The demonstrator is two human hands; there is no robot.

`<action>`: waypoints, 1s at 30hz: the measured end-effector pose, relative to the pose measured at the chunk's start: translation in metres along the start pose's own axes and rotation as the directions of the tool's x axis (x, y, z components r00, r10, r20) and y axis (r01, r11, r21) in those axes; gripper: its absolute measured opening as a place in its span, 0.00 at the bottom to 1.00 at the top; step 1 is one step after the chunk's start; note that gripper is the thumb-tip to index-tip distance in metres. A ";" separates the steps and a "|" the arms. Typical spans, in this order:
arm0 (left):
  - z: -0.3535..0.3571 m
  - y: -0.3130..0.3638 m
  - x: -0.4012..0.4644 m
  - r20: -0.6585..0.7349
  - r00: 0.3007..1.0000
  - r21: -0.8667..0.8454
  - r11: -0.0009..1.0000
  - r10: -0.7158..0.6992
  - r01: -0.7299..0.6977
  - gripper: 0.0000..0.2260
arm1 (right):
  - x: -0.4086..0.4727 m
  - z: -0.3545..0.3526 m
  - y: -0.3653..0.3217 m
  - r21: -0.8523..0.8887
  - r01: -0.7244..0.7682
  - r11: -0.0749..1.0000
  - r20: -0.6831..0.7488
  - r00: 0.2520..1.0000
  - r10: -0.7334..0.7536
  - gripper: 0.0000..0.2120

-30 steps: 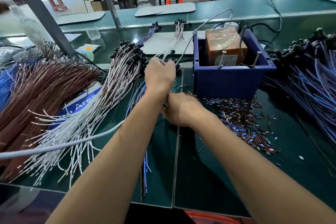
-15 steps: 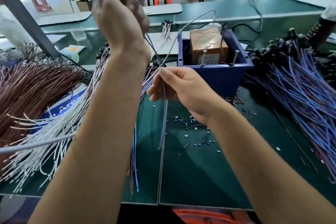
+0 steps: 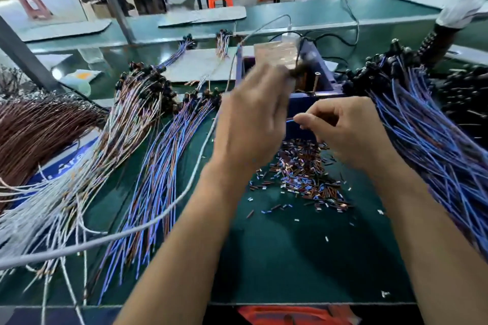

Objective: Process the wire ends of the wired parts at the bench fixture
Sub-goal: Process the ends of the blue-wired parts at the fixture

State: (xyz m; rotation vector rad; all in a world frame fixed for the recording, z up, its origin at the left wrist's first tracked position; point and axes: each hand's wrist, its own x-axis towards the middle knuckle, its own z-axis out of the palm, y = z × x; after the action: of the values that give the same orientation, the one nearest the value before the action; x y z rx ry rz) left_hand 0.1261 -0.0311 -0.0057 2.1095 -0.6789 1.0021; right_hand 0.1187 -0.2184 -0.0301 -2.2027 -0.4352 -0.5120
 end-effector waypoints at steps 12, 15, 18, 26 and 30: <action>0.038 -0.016 -0.045 0.191 0.960 0.081 0.978 -0.206 0.193 0.16 | -0.014 0.011 0.033 0.328 -0.091 0.940 -0.128 0.982 0.140 0.06; 0.042 -0.013 -0.052 0.211 0.959 0.082 0.981 -0.190 0.176 0.15 | -0.016 0.015 0.034 0.383 -0.131 0.915 -0.092 0.980 0.179 0.06; 0.045 -0.012 -0.053 0.233 0.963 -0.030 0.988 -0.139 0.150 0.11 | -0.017 0.017 0.032 0.436 -0.165 0.884 -0.015 0.982 0.191 0.06; 0.049 -0.014 -0.058 0.291 0.905 -0.315 0.862 -0.310 0.397 0.09 | -0.019 0.016 0.033 0.571 -0.214 0.792 -0.042 0.957 0.288 0.09; 0.044 -0.018 -0.057 0.378 0.858 -0.376 0.789 -0.349 0.486 0.09 | -0.019 0.007 0.041 0.652 -0.212 0.728 -0.133 0.913 0.385 0.12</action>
State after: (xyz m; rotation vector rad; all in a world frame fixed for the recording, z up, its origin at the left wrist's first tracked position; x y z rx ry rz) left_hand 0.1263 -0.0445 -0.0789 1.8649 -0.4815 0.2426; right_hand 0.1232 -0.2409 -0.0697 -1.4820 -0.0688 -0.3930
